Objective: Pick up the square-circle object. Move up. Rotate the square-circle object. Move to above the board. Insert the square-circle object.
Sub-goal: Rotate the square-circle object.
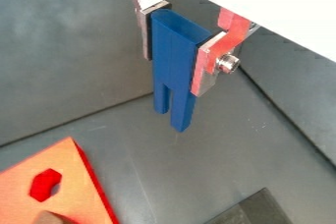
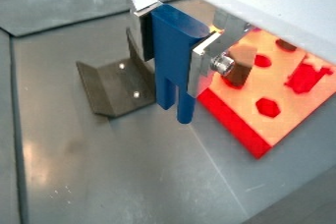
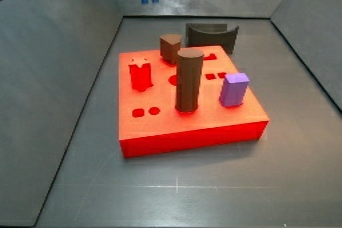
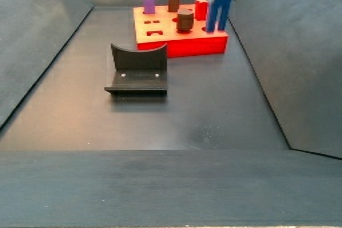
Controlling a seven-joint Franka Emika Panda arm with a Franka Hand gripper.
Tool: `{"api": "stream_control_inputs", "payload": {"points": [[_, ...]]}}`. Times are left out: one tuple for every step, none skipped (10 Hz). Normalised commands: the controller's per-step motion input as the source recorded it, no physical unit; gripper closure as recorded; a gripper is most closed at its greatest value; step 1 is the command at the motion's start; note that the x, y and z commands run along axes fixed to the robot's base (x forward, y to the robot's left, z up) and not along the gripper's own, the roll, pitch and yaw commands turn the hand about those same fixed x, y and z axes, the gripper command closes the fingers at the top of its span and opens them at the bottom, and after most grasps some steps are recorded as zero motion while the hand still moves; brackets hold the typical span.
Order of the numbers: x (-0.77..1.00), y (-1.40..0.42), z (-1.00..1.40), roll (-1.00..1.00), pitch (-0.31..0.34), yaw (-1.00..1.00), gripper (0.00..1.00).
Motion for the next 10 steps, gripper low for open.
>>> {"api": "stream_control_inputs", "payload": {"points": [[0.05,-0.03,0.66,0.01,0.088,0.03,1.00],[0.04,-0.02,0.50,0.01,0.084,0.03,1.00],[0.03,-0.02,0.33,0.01,0.084,0.03,1.00],[0.00,0.00,0.00,0.00,0.012,-1.00,1.00],[0.01,0.01,-0.16,0.00,0.010,-1.00,1.00],[0.02,0.02,-0.12,0.00,0.005,-1.00,1.00],[0.02,0.02,-0.07,0.00,0.002,-1.00,1.00],[0.01,0.01,-0.05,0.00,0.001,-1.00,1.00],[0.02,0.01,-0.04,0.00,0.001,-1.00,1.00],[0.02,0.01,-0.04,0.00,0.001,-1.00,1.00]]}}
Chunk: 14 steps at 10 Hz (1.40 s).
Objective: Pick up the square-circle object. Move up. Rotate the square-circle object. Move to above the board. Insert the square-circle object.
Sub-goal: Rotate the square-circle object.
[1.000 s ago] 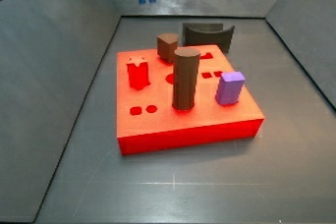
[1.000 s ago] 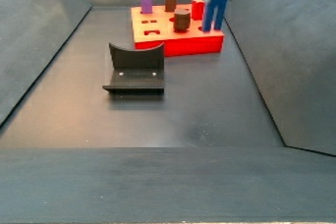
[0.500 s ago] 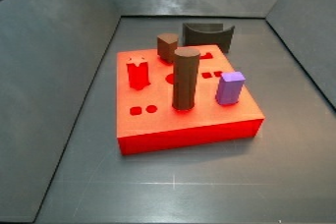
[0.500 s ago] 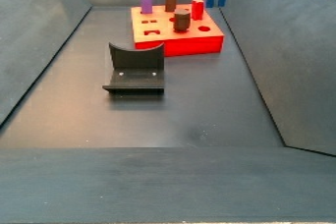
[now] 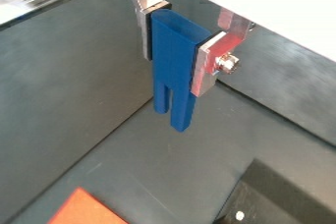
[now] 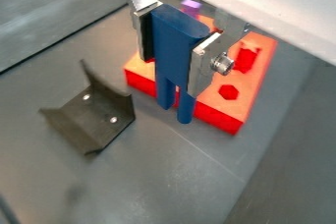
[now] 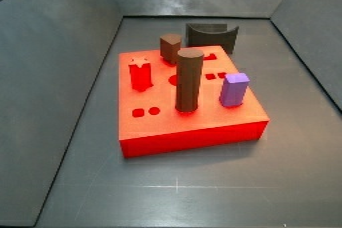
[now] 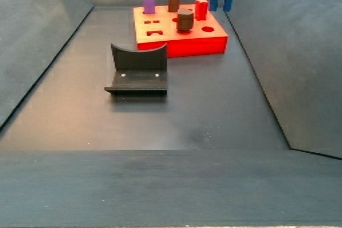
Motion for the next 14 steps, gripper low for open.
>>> {"api": "stream_control_inputs", "payload": {"points": [[0.02,0.01,-0.03,0.00,0.000,-1.00,1.00],[0.02,0.01,-0.03,0.00,0.000,-1.00,1.00],[0.02,0.01,-0.03,0.00,0.000,-1.00,1.00],[0.02,0.01,-0.02,-0.01,-0.001,-1.00,1.00],[0.02,0.01,-0.02,-0.01,-0.002,-1.00,1.00],[0.02,0.01,-0.02,-0.01,-0.002,-0.86,1.00],[0.02,0.01,-0.02,-0.01,-0.003,-0.54,1.00],[0.02,0.01,-0.02,-0.01,-0.003,-0.34,1.00],[0.02,0.01,-0.02,-0.01,-0.003,-0.24,1.00],[0.04,-0.01,0.00,0.00,0.000,-1.00,1.00],[0.04,-0.01,0.00,0.00,0.000,-1.00,1.00],[0.04,0.00,0.00,0.00,0.000,-1.00,1.00],[0.04,0.00,-0.01,0.00,0.000,-1.00,1.00],[0.04,0.00,-0.01,0.00,0.000,-1.00,1.00]]}}
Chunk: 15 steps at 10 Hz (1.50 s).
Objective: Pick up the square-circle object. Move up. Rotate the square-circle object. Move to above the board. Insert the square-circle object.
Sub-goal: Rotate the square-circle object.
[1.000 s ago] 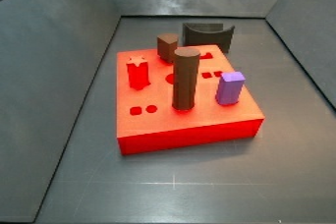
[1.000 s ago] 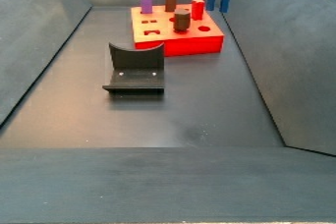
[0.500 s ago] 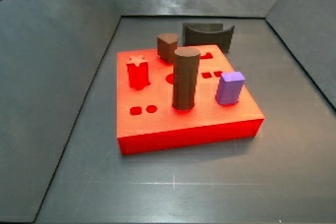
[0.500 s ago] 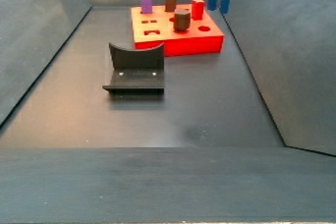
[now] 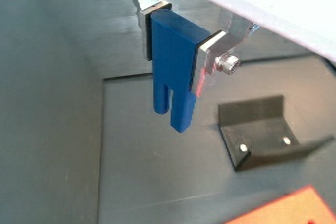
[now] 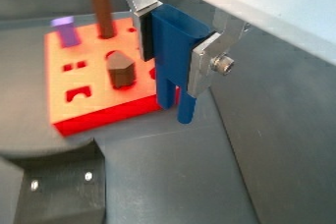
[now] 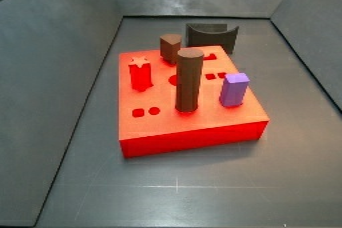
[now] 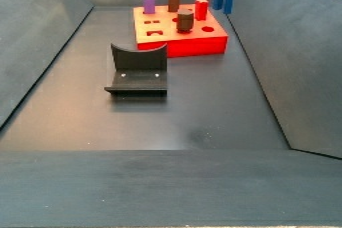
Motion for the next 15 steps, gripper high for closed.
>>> {"api": "stream_control_inputs", "payload": {"points": [[0.03,0.00,-0.01,0.00,0.000,-1.00,1.00],[0.03,0.00,-0.01,0.00,0.001,-1.00,1.00],[0.03,0.00,-0.01,0.00,0.001,-1.00,1.00],[0.03,0.00,-0.01,0.00,0.001,-1.00,1.00],[0.03,0.00,-0.01,0.00,0.001,-1.00,1.00],[0.03,0.00,-0.01,0.00,0.001,-1.00,1.00],[0.03,0.00,-0.01,0.00,0.001,-1.00,1.00],[0.03,0.01,-0.01,0.00,0.001,-1.00,1.00],[0.03,0.01,-0.01,0.00,0.001,-1.00,1.00],[0.03,0.01,-0.01,0.00,0.001,-1.00,1.00],[0.03,0.01,-0.01,0.00,0.002,-1.00,1.00],[0.03,0.01,-0.01,0.00,0.002,-1.00,1.00],[0.03,0.01,-0.01,0.00,0.002,-1.00,1.00],[0.03,0.01,-0.01,0.00,0.002,-1.00,1.00],[0.03,0.01,-0.01,-0.01,0.003,-1.00,1.00]]}}
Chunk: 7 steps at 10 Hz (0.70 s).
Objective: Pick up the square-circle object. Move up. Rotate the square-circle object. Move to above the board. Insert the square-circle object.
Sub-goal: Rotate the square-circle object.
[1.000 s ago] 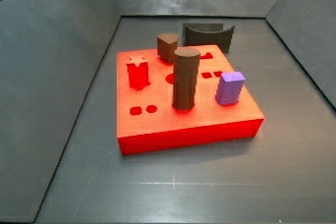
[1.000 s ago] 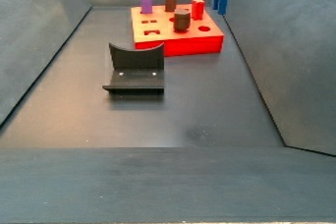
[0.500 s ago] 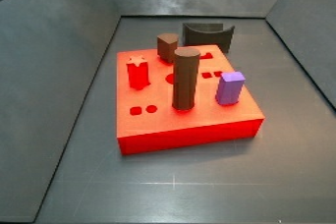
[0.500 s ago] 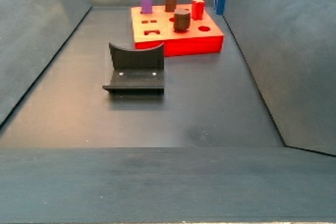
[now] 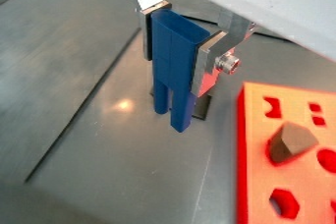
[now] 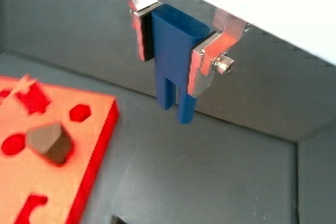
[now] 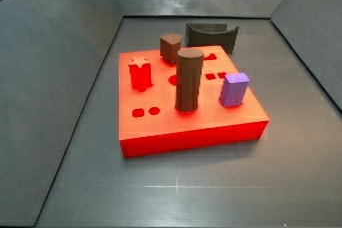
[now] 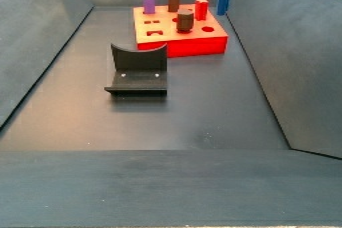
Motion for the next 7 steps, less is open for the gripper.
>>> {"api": "stream_control_inputs", "payload": {"points": [[0.00,0.00,0.00,0.00,0.001,-1.00,1.00],[0.00,0.00,0.00,0.00,0.001,-1.00,1.00],[0.00,0.00,0.00,0.00,0.001,-1.00,1.00],[0.00,0.00,0.00,0.00,0.001,-1.00,1.00],[0.00,0.00,0.00,0.00,0.001,-1.00,1.00],[0.00,0.00,0.00,0.00,0.002,-1.00,1.00],[0.00,0.00,0.00,0.00,0.002,-1.00,1.00]]}}
